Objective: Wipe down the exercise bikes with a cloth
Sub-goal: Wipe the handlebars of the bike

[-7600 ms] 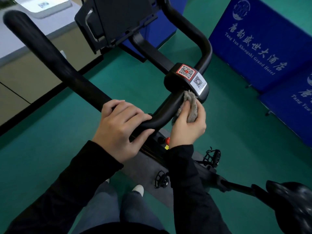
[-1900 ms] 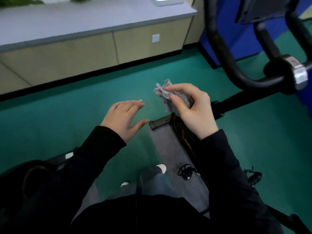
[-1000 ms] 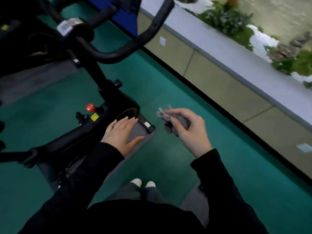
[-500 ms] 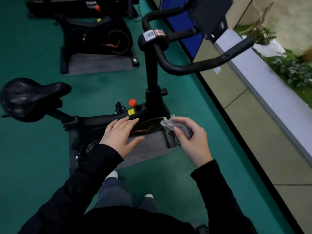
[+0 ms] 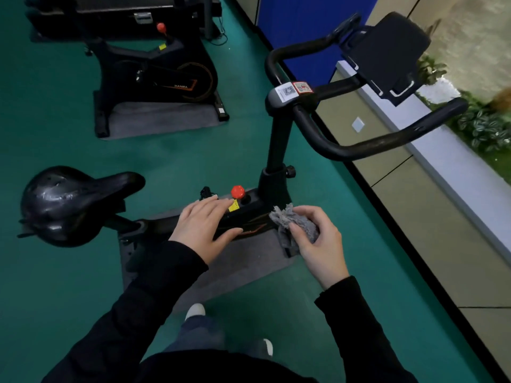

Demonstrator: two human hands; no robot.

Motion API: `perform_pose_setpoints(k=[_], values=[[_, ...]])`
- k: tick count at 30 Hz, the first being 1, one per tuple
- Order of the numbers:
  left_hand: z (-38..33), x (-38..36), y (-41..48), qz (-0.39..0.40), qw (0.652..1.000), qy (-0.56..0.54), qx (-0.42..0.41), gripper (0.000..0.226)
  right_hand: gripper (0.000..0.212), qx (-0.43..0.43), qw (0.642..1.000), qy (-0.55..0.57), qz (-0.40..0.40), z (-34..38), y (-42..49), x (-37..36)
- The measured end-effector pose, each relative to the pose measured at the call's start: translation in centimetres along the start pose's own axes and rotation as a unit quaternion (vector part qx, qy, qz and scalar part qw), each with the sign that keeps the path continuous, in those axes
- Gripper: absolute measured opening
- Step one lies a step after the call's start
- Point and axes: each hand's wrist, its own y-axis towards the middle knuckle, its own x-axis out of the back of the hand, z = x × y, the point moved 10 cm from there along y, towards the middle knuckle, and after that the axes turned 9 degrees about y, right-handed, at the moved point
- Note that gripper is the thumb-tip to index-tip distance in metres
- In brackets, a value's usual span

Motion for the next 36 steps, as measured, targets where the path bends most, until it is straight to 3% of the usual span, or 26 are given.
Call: perform_pose_setpoints(k=[6, 12, 29, 36], values=[[3.3, 0.9, 2.9, 0.009, 0.999, -0.005, -0.032, 0.067, 0.021, -0.003, 0.999, 0.013, -0.039, 0.6, 0.6, -3.4], [1.8, 0.4, 6.3, 0.013, 0.997, -0.032, -0.064, 0.054, 0.022, -0.007, 0.997, 0.016, -0.080, 0.9, 2.4, -1.9], [-1.9, 2.3, 14.9, -0.041, 0.996, -0.031, -0.071, 0.058, 0.014, 0.065, 0.996, 0.031, -0.051, 3.6, 11.4, 0.0], [-2.9, 3.8, 20.5, -0.060, 0.988, -0.039, -0.134, 0.057, 0.016, 0.072, 0.991, 0.020, -0.107, 5.1, 14.2, 0.5]])
